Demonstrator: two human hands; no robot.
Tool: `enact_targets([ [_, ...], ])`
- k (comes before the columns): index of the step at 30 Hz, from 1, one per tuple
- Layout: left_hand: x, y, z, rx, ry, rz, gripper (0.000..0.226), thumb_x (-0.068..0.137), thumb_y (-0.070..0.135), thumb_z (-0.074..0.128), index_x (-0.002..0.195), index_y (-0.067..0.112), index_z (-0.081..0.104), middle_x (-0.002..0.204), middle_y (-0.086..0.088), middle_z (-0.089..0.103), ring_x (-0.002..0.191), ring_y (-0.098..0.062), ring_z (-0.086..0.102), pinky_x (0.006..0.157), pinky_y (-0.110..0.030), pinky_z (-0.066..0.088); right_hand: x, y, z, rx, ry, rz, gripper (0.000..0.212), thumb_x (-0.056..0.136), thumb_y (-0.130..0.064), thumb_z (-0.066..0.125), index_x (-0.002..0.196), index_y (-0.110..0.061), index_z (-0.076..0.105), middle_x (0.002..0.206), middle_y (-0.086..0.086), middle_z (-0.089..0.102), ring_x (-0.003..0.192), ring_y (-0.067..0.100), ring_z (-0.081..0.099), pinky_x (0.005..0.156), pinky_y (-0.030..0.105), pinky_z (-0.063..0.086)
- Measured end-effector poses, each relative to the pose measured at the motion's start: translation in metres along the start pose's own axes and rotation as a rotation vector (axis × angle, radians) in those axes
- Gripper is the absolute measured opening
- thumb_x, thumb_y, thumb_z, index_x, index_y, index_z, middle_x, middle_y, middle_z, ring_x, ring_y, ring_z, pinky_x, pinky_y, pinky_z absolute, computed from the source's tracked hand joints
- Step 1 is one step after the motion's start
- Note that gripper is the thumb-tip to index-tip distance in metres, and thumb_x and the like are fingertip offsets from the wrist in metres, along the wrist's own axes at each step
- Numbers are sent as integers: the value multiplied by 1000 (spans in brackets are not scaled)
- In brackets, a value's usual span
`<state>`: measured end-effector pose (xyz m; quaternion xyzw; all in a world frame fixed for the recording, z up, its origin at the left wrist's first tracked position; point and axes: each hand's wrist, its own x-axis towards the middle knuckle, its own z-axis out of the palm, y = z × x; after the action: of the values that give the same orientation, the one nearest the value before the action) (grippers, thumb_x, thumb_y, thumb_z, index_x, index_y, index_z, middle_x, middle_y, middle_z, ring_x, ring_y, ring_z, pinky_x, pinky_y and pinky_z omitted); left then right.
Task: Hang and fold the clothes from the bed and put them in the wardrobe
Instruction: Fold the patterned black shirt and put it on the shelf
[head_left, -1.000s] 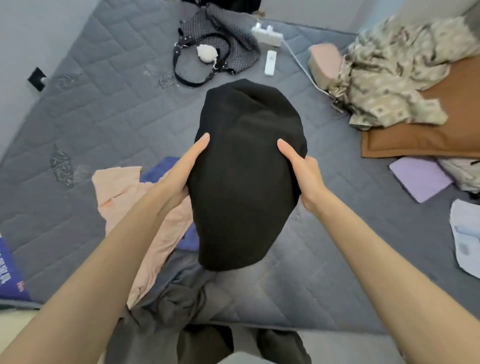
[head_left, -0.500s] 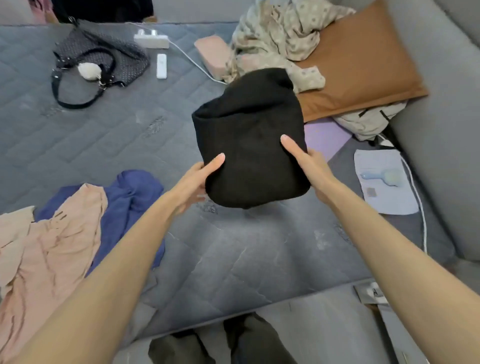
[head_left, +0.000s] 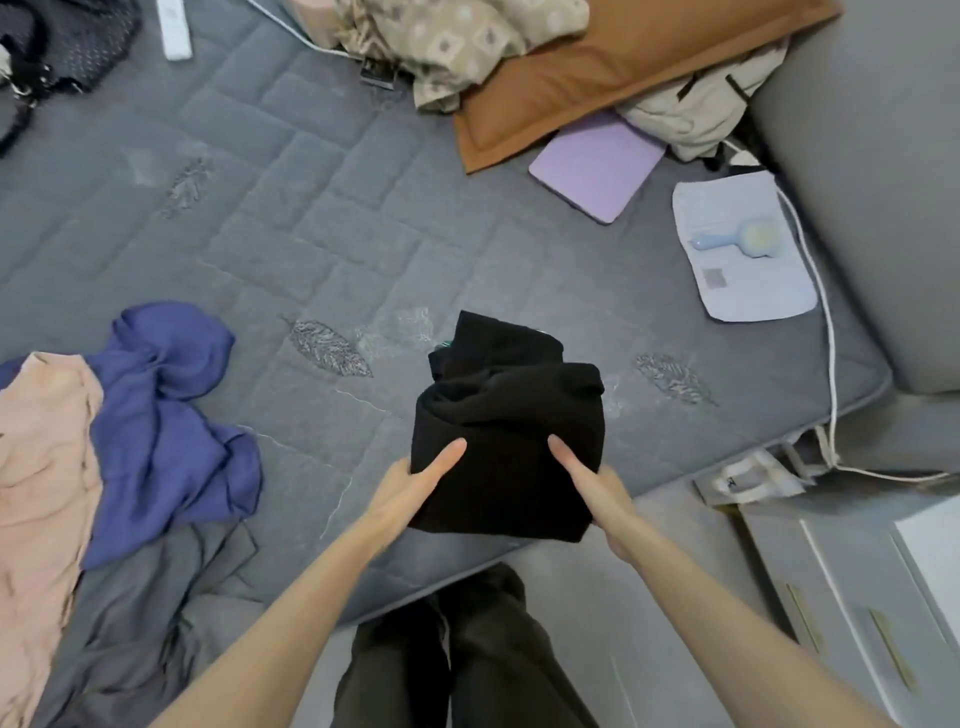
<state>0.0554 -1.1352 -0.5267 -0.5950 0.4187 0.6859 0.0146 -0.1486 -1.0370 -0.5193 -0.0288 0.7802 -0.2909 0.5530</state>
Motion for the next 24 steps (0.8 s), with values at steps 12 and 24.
enact_targets([
  [12, 108, 51, 30, 373, 591, 501, 58, 98, 40, 46, 149, 19, 24, 150, -8, 32, 135, -28, 35, 104, -42, 34, 99, -27, 25, -370, 422, -559, 64, 97, -37, 50, 150, -39, 15, 159, -1, 18, 144, 24, 20, 116, 43, 23],
  [24, 201, 8, 47, 1102, 516, 665, 48, 98, 41, 32, 146, 42, 29, 160, 9, 7, 147, -29, 4, 110, -68, 11, 193, 9, 41, -806, 255, -573, 55, 93, -65, 22, 138, -64, -10, 156, -10, -27, 147, 32, -9, 118, 55, 11],
])
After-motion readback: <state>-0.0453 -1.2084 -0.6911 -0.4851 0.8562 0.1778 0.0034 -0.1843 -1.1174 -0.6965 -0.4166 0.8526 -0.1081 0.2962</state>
